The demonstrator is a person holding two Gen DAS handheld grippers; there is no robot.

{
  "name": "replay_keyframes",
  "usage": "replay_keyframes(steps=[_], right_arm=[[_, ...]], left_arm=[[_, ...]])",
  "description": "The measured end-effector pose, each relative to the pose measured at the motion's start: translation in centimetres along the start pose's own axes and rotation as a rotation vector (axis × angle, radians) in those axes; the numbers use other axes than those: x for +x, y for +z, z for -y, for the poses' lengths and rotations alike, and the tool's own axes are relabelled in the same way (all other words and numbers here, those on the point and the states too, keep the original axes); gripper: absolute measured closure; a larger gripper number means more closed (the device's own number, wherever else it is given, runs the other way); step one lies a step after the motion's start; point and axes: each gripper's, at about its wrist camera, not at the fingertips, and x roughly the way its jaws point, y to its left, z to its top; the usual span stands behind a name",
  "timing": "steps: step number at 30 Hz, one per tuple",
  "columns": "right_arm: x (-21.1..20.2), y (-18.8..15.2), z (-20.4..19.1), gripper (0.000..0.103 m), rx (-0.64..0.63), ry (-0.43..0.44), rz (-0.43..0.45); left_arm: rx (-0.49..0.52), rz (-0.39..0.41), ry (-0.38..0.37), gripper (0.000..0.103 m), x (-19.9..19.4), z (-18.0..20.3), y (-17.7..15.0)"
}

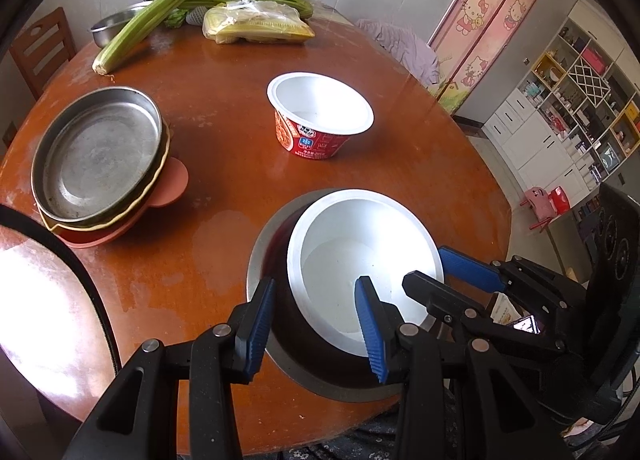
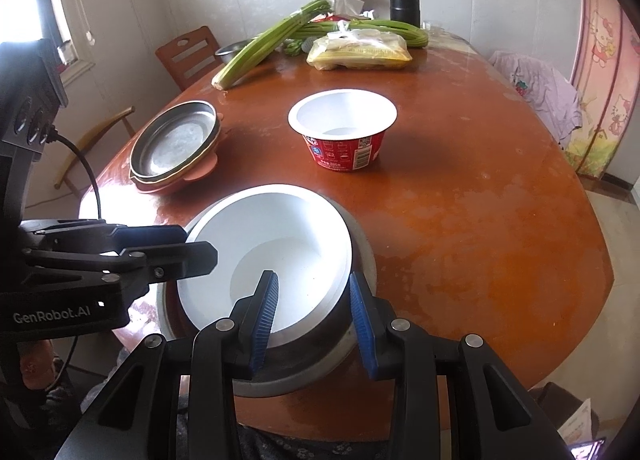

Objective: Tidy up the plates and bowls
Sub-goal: 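Lower the white bowl into the steel bowl and open the right tool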

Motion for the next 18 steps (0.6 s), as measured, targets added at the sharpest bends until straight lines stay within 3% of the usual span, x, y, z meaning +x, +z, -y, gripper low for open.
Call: replay_keyframes(steps=[18], right_arm=[[-1.5,0.4,0.8,0.063,0.026,0.031,0.063]], left_arm=[[0.034,0.052,0.056,0.06,-1.5,1.0,0.2]])
